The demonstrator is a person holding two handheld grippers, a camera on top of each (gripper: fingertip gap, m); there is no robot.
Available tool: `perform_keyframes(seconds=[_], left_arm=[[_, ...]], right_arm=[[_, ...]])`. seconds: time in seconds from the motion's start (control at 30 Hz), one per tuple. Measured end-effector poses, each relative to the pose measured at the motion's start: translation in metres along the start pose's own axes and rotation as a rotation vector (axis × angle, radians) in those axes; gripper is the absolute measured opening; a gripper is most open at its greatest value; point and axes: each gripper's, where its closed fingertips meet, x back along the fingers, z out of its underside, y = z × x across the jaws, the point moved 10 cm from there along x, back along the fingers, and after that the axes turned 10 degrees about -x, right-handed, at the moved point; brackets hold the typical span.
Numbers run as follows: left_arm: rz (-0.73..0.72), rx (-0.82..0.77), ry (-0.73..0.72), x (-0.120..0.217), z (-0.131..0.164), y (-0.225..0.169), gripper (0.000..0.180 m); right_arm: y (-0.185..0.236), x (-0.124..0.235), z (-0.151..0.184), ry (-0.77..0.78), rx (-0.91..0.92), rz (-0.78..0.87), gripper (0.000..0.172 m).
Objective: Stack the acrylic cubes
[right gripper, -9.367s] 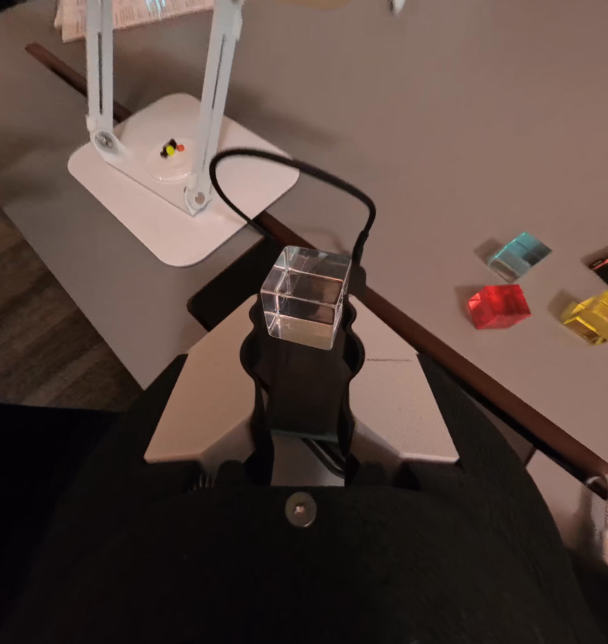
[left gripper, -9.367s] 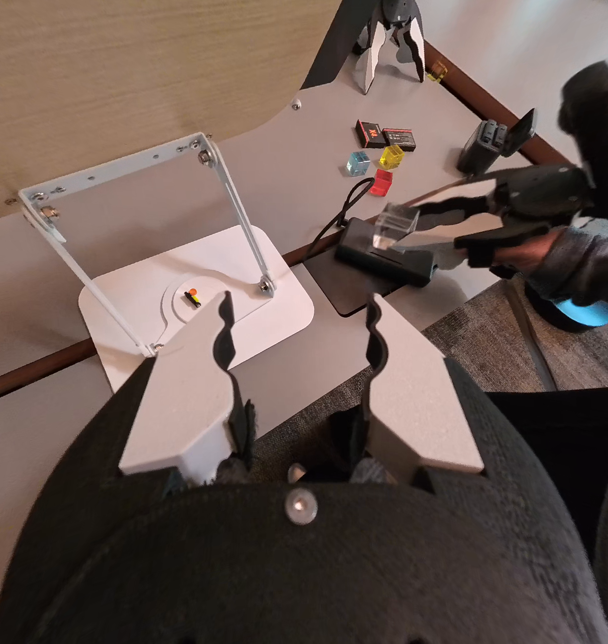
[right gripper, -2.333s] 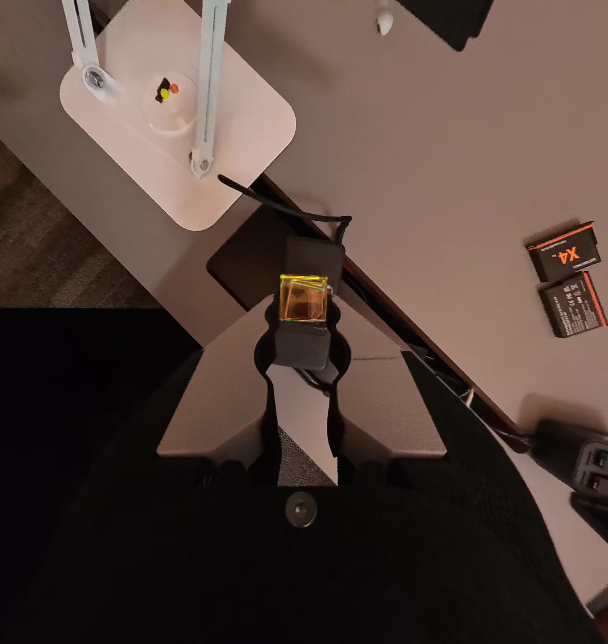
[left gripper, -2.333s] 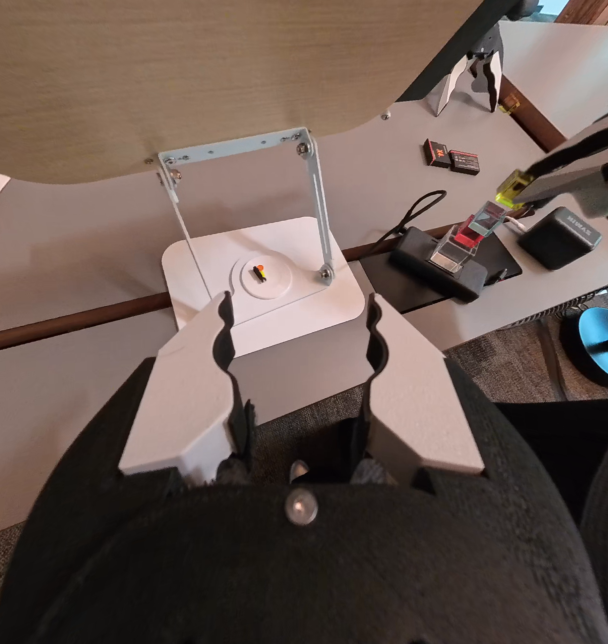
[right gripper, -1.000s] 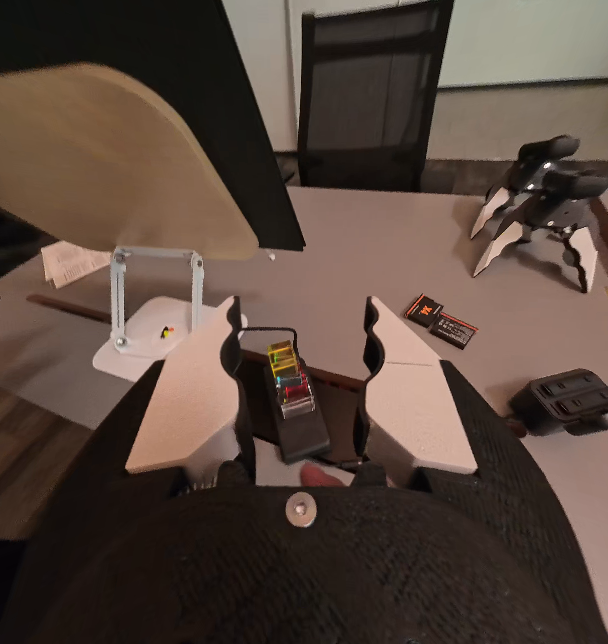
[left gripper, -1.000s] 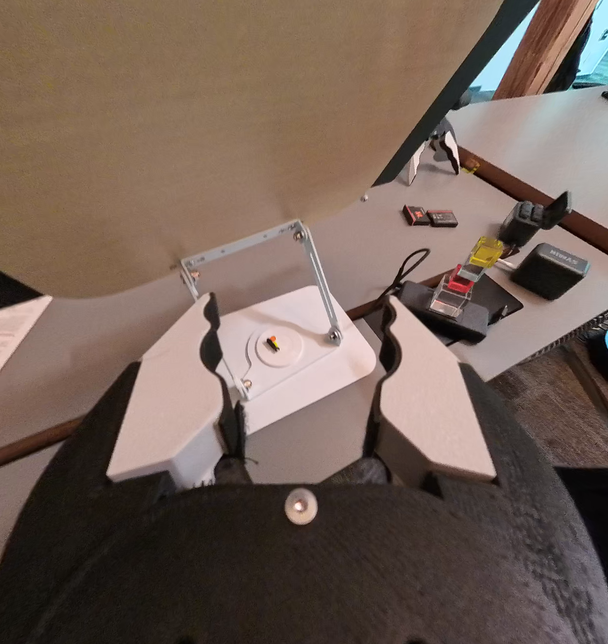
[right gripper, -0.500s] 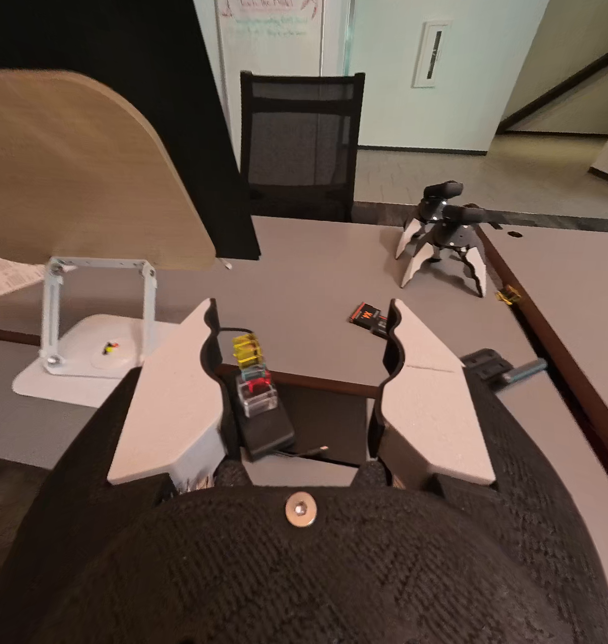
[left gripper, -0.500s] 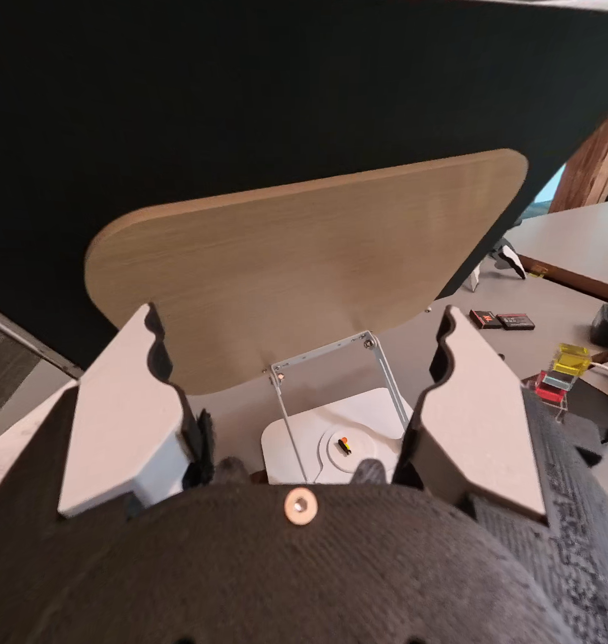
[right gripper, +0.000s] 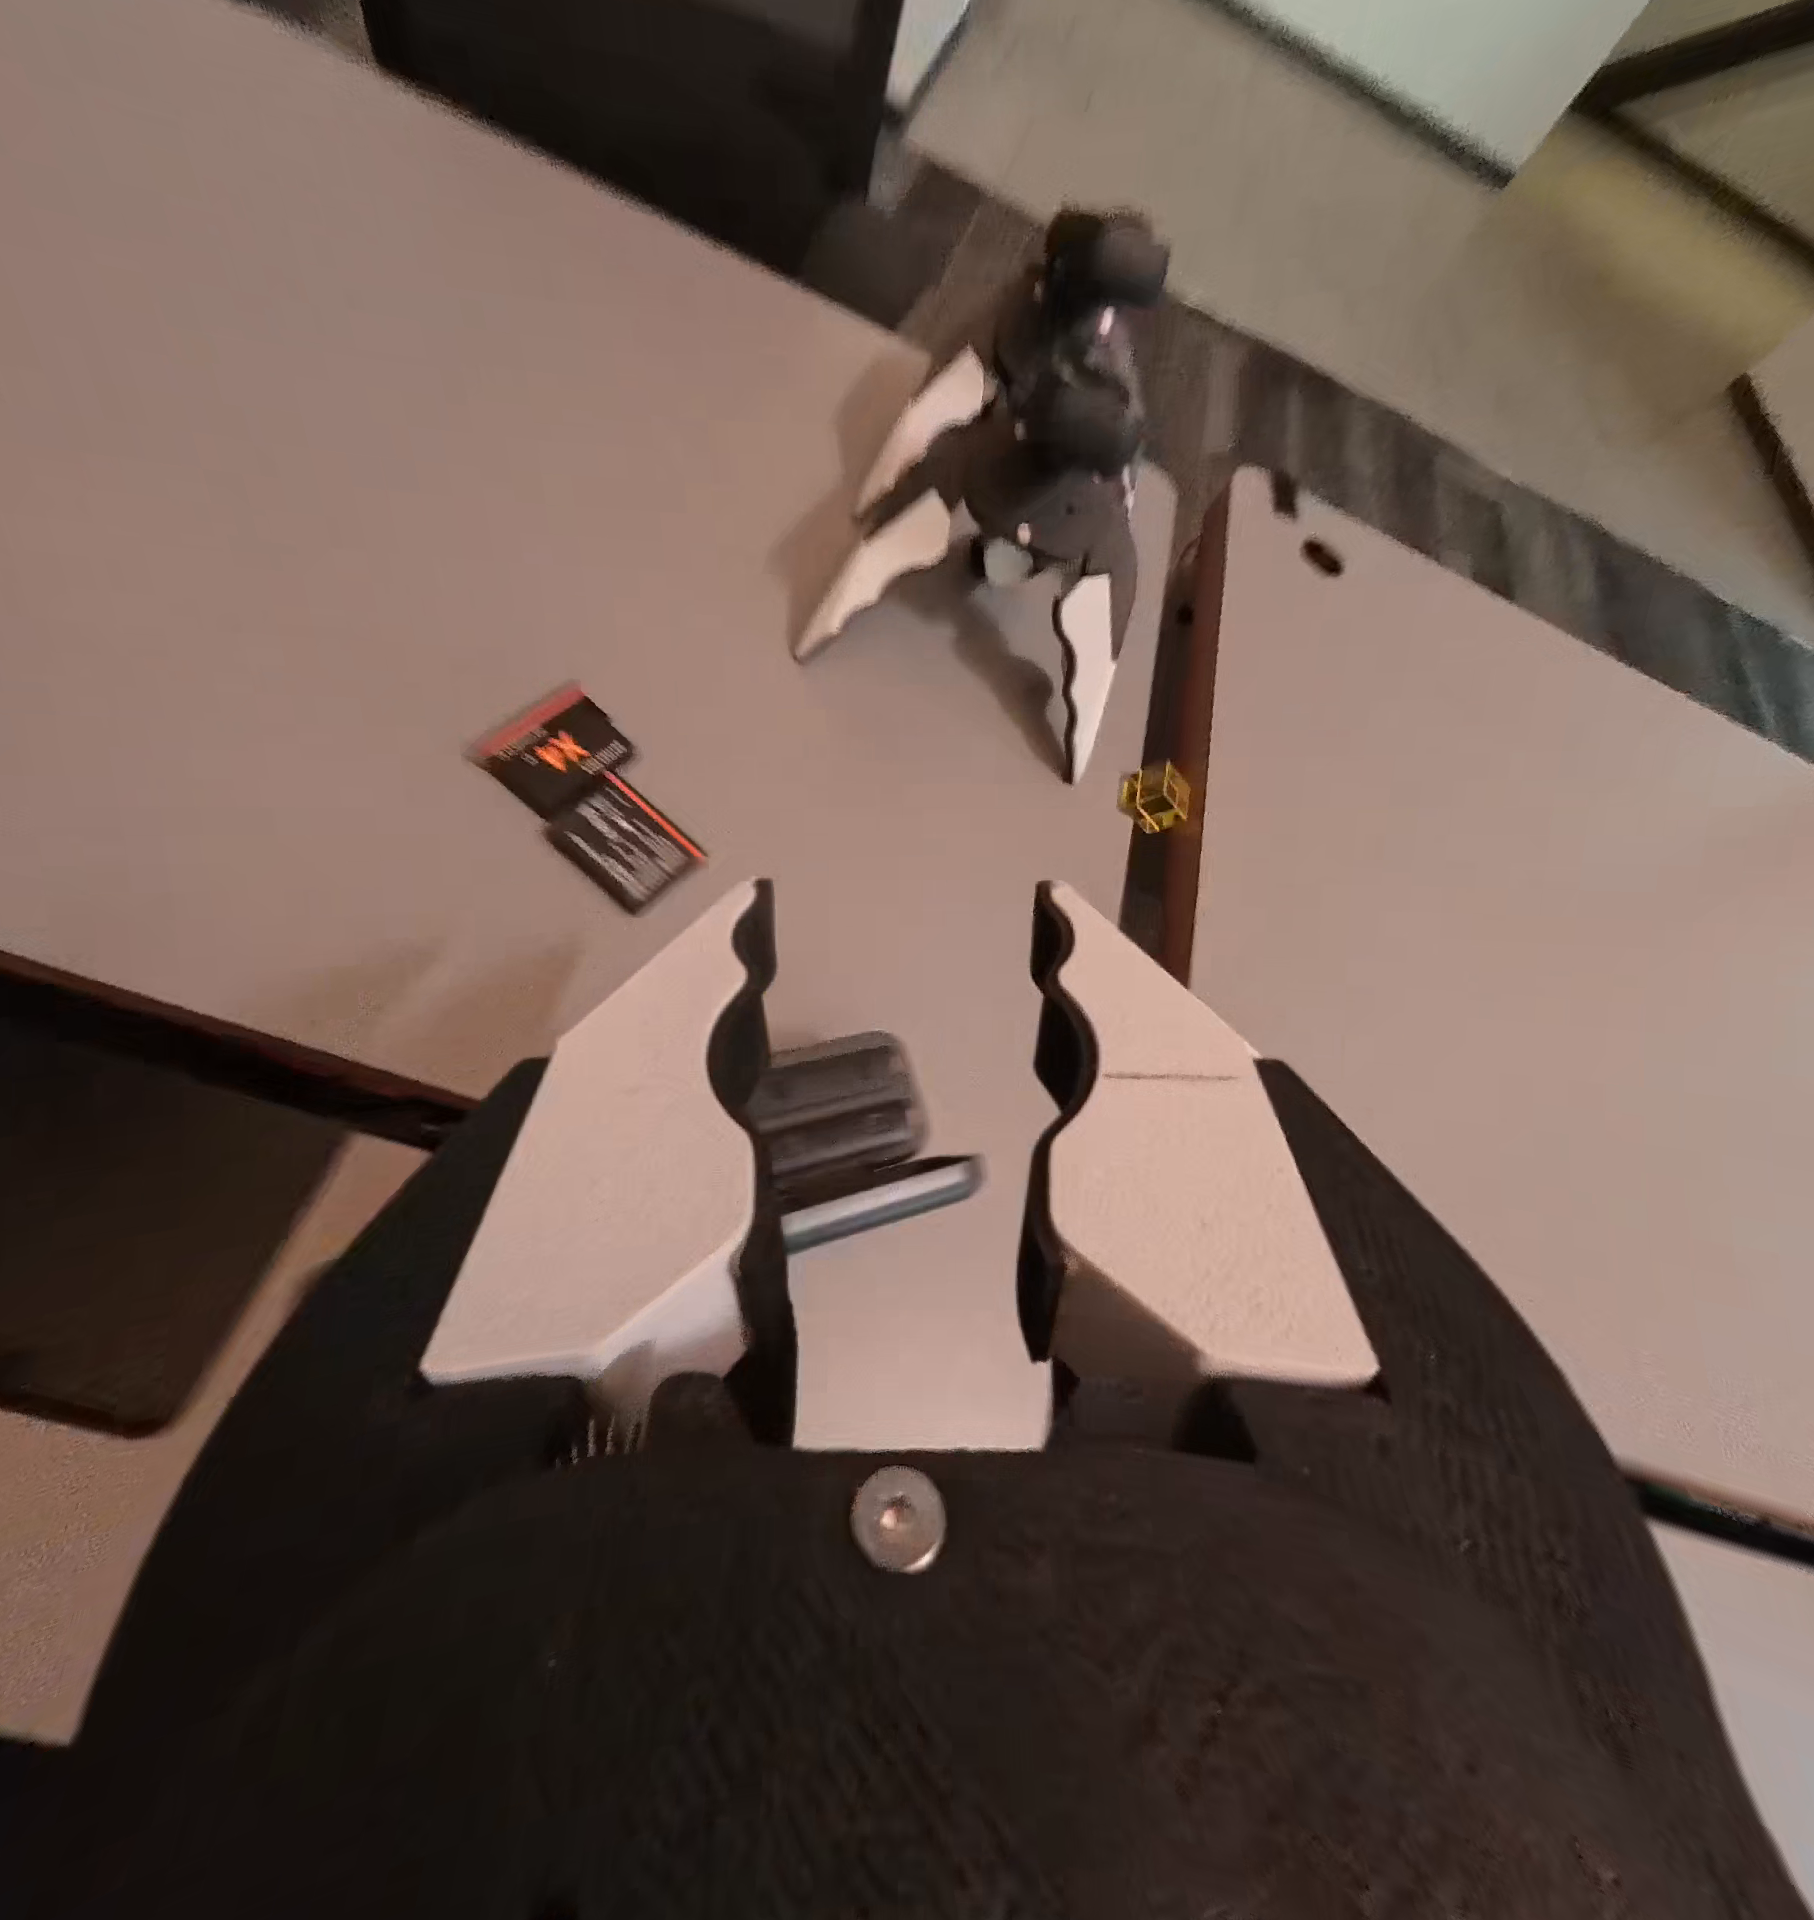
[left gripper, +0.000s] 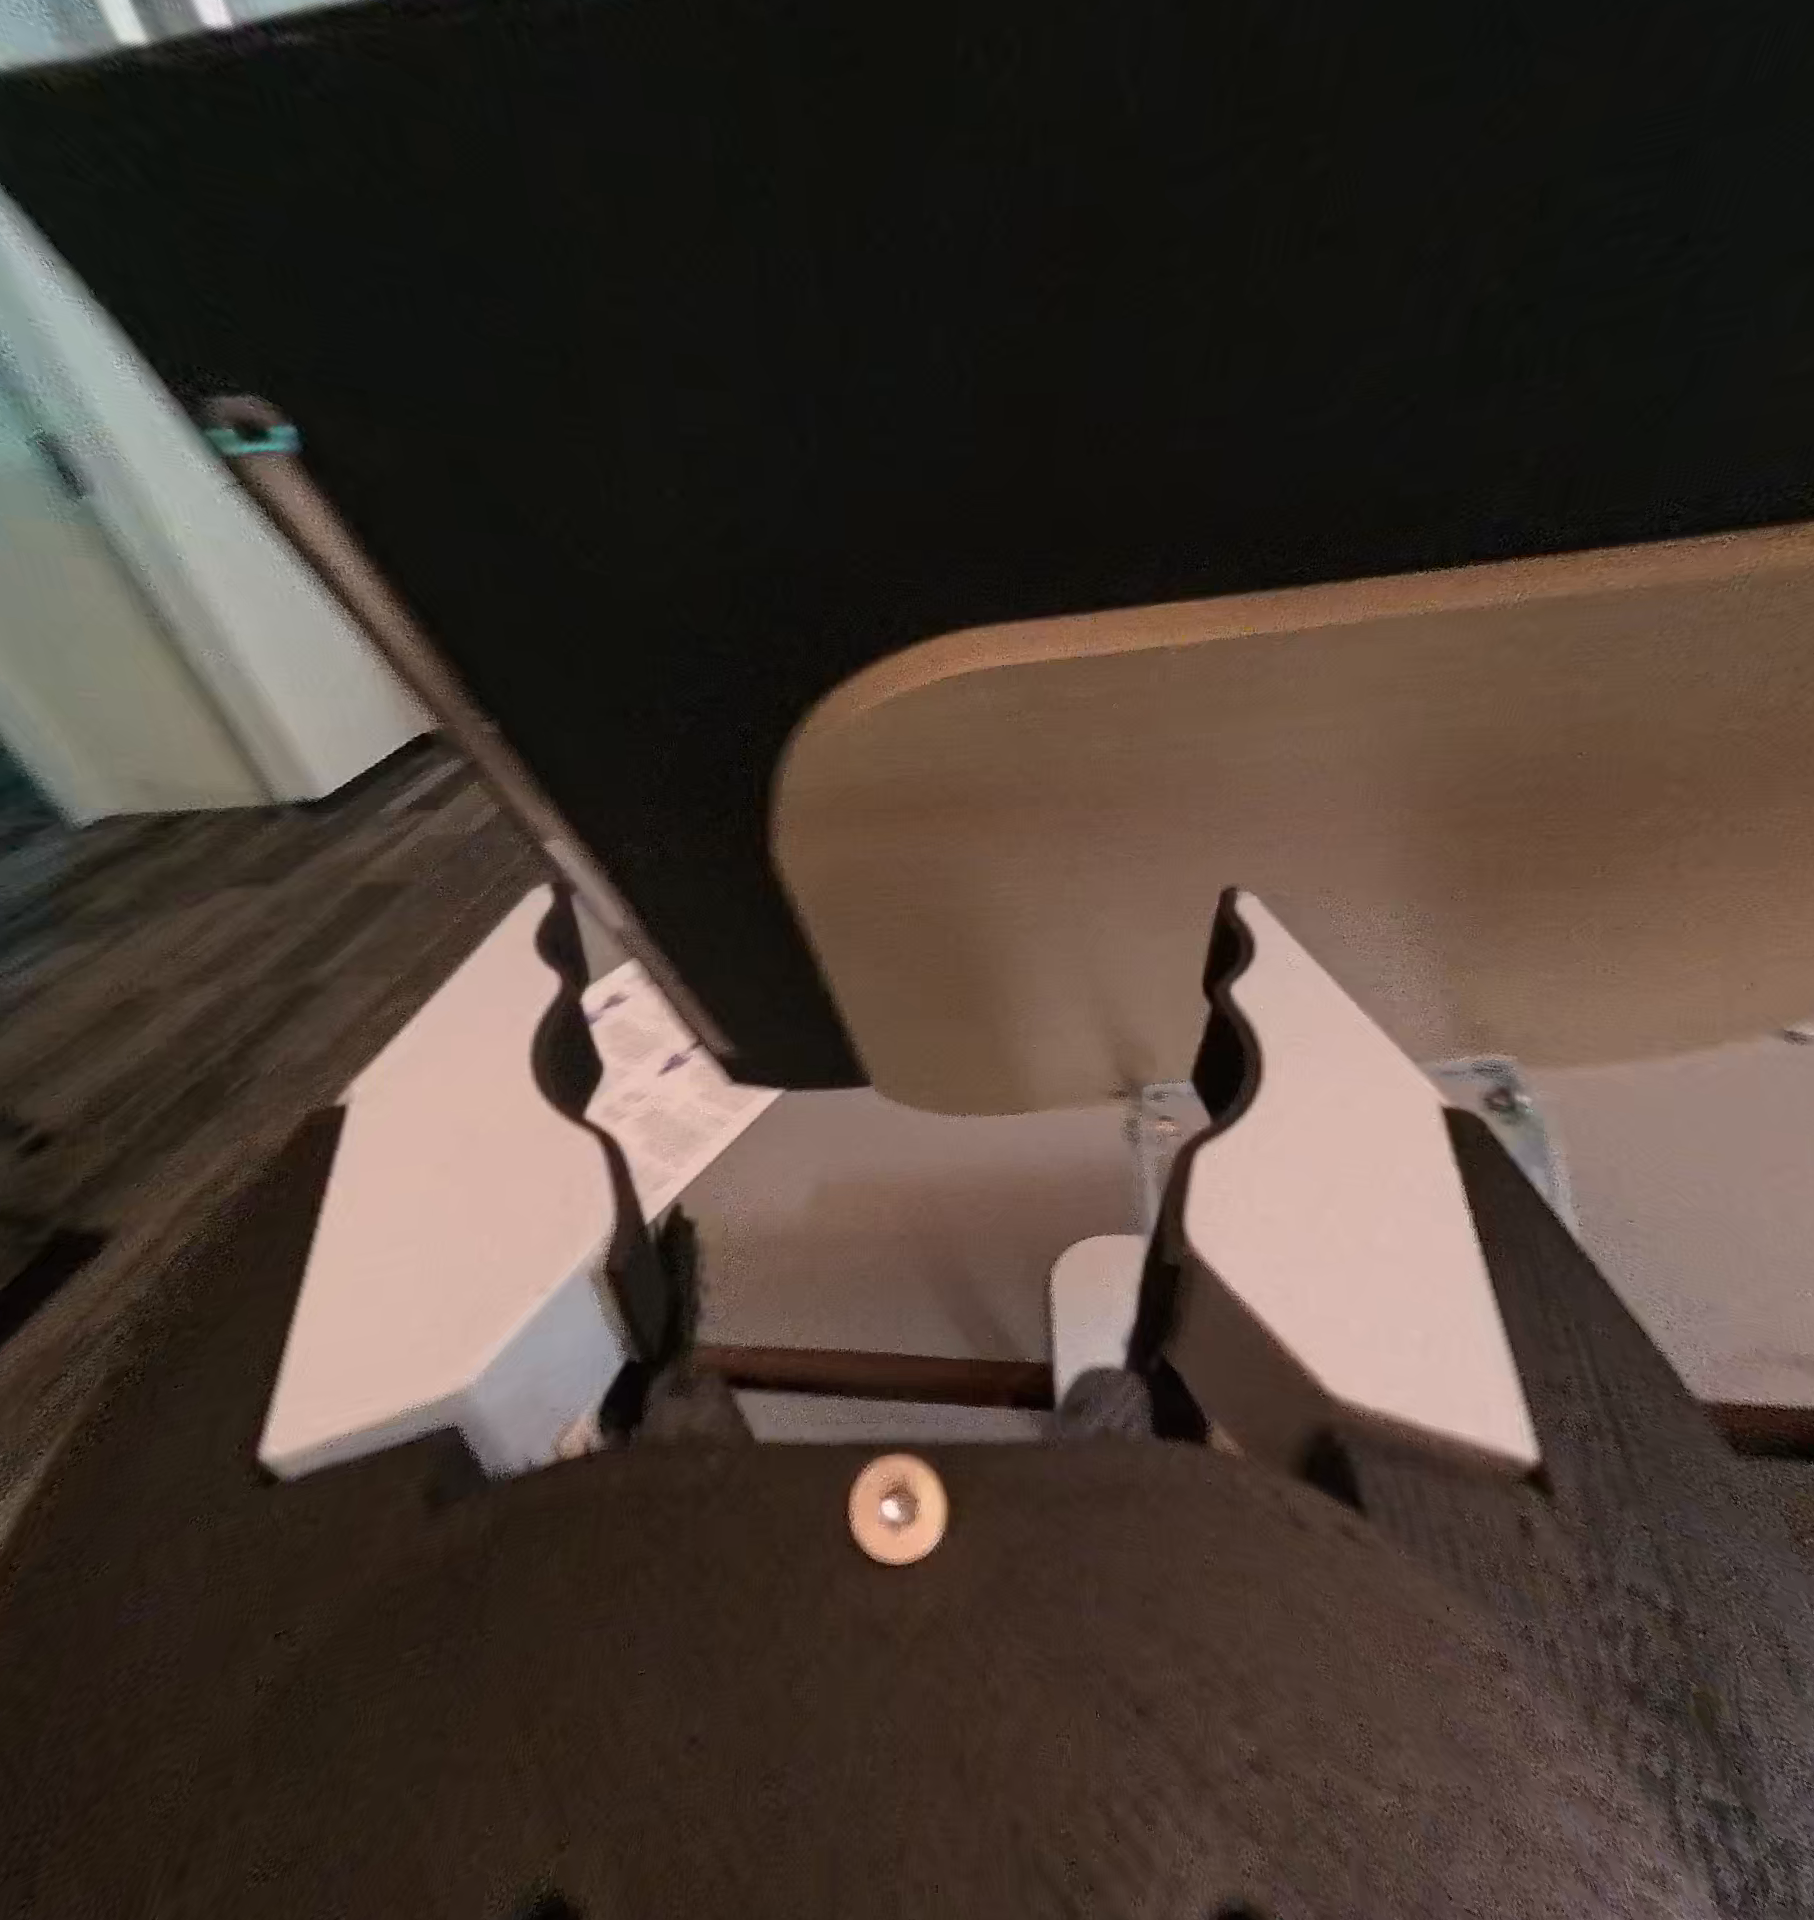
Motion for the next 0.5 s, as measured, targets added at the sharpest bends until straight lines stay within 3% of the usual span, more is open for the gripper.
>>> perform_keyframes(seconds=[0.17, 0.27, 0.33, 0.4, 0.5], left_arm=[[-0.197, -0.010, 0.100, 0.012, -0.014, -0.003, 0.109], [-0.281, 0.003, 0.147, 0.023, -0.021, -0.026, 0.106], [-0.324, 0.060, 0.181, 0.034, -0.021, -0.043, 0.104], [-0.356, 0.159, 0.210, 0.047, -0.017, -0.057, 0.103], [-0.400, 0.238, 0.277, 0.066, -0.012, -0.073, 0.103]], right_arm=[[-0.089, -0.107, -0.016, 0.310, 0.213, -0.222, 0.038], [-0.129, -0.170, -0.021, 0.497, 0.400, -0.365, 0.043], [-0.143, -0.203, -0.018, 0.601, 0.616, -0.458, 0.049], [-0.151, -0.229, -0.013, 0.660, 0.840, -0.500, 0.056], [-0.158, -0.261, -0.018, 0.647, 0.910, -0.523, 0.061]])
